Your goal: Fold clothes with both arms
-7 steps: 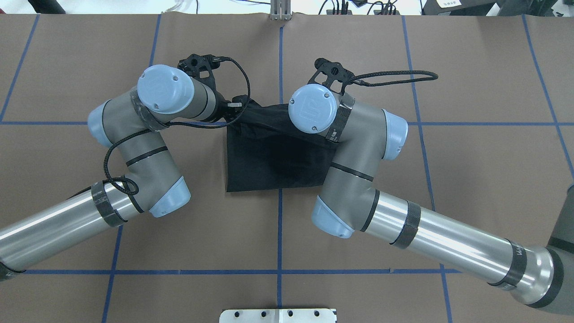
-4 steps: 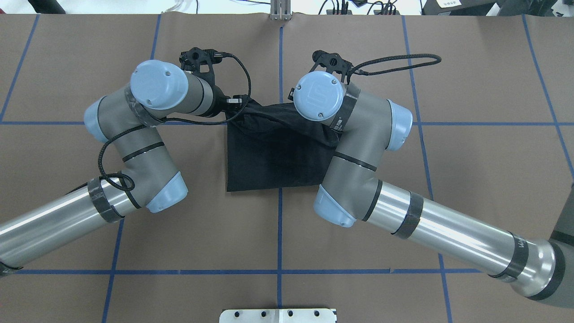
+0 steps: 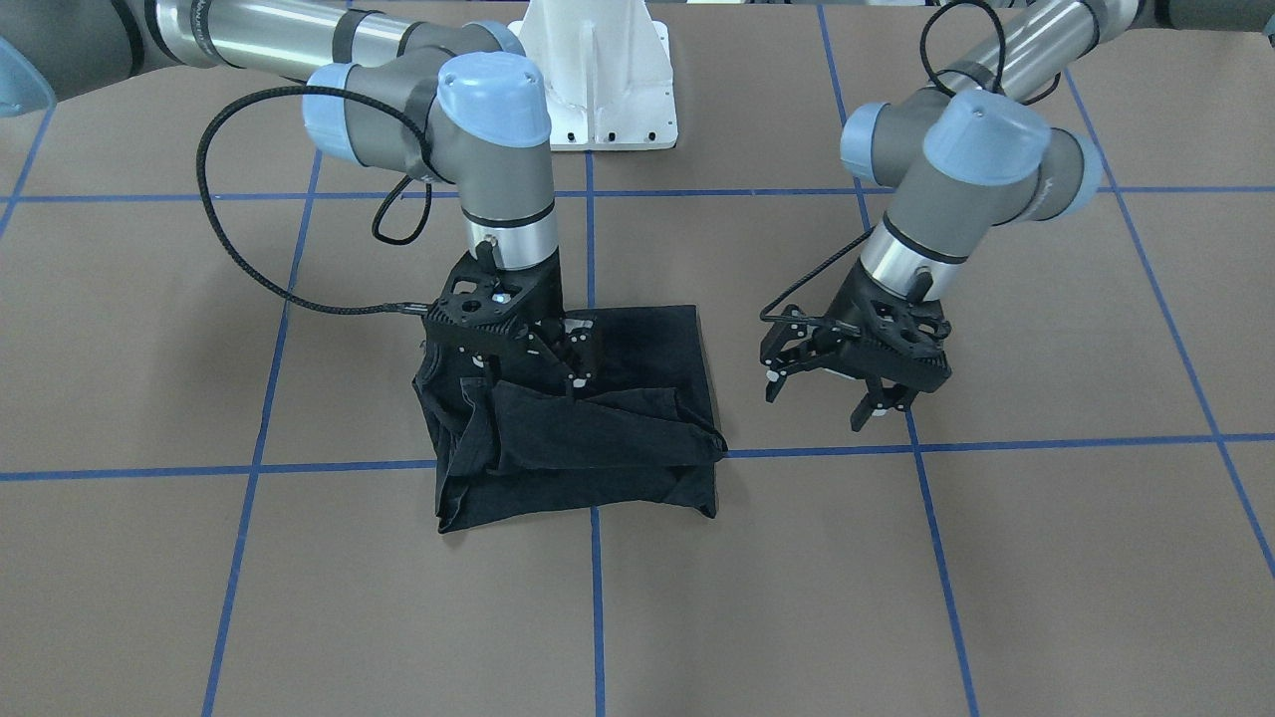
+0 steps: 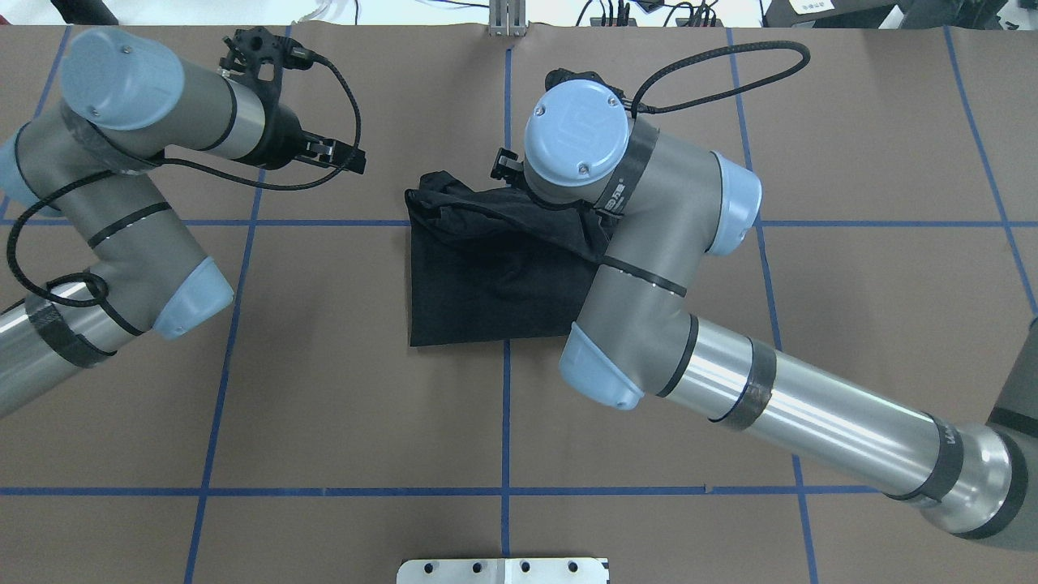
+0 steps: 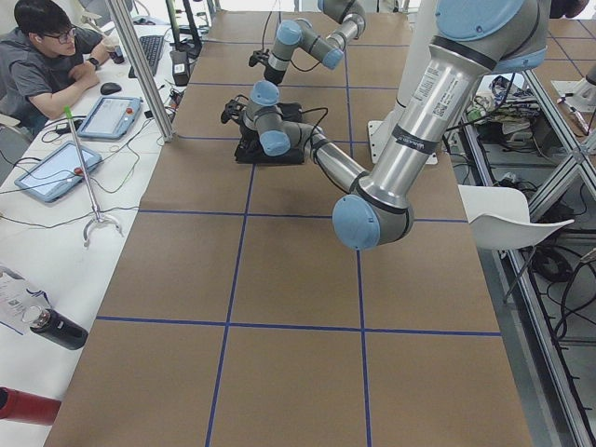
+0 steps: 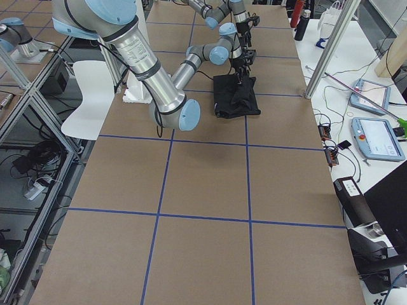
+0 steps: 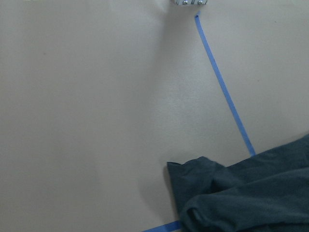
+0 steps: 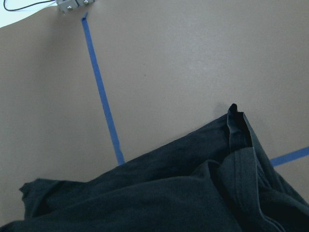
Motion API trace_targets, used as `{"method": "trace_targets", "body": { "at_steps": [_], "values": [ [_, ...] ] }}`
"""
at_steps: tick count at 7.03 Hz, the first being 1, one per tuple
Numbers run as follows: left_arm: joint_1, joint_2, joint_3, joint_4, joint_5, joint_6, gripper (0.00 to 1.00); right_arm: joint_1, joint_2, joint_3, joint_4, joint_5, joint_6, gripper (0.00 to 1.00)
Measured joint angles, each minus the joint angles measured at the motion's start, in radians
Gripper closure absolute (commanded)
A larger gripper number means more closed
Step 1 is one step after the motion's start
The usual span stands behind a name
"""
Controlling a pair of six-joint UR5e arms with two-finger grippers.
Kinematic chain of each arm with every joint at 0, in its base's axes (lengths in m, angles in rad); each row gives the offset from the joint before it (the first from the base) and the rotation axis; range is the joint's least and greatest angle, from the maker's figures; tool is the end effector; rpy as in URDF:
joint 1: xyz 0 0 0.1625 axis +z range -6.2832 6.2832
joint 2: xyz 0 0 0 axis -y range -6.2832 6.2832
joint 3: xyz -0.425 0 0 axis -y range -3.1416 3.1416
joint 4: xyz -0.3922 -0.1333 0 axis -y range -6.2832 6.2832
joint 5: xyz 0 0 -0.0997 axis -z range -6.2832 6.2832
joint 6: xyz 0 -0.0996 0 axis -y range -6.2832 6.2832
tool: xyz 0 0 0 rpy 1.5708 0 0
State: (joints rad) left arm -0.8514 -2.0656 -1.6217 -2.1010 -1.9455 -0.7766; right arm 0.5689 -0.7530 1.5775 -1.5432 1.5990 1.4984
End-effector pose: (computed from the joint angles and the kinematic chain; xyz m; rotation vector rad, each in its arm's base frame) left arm 0.3660 -0.5648 0.2892 0.5489 0.9696 0.1503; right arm -0.5337 -0.4962 0.1557 0.2457 -0.8246 0.4538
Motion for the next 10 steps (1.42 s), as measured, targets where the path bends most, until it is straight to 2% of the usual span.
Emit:
{"method": "trace_targets", "body": {
  "at_steps": [2, 4, 7, 10],
  "values": [
    [-0.047, 0.029, -0.003, -0.003, -0.039, 0.105, 0.0, -0.097, 0.006, -0.002, -0.013, -0.068, 0.009, 1.0],
    [-0.056, 0.034, -0.004, -0.004, -0.058, 0.116, 0.0, -0.139, 0.049, -0.09, -0.007, -0.107, 0.031, 1.0],
    [-0.058, 0.035, -0.007, -0.002, -0.061, 0.107, 0.0, -0.125, 0.097, -0.217, 0.055, -0.172, 0.032, 1.0],
    [-0.069, 0.036, -0.012, 0.0, -0.061, 0.1, 0.0, -0.004, 0.192, -0.503, 0.263, -0.239, -0.003, 1.0]
  ]
}}
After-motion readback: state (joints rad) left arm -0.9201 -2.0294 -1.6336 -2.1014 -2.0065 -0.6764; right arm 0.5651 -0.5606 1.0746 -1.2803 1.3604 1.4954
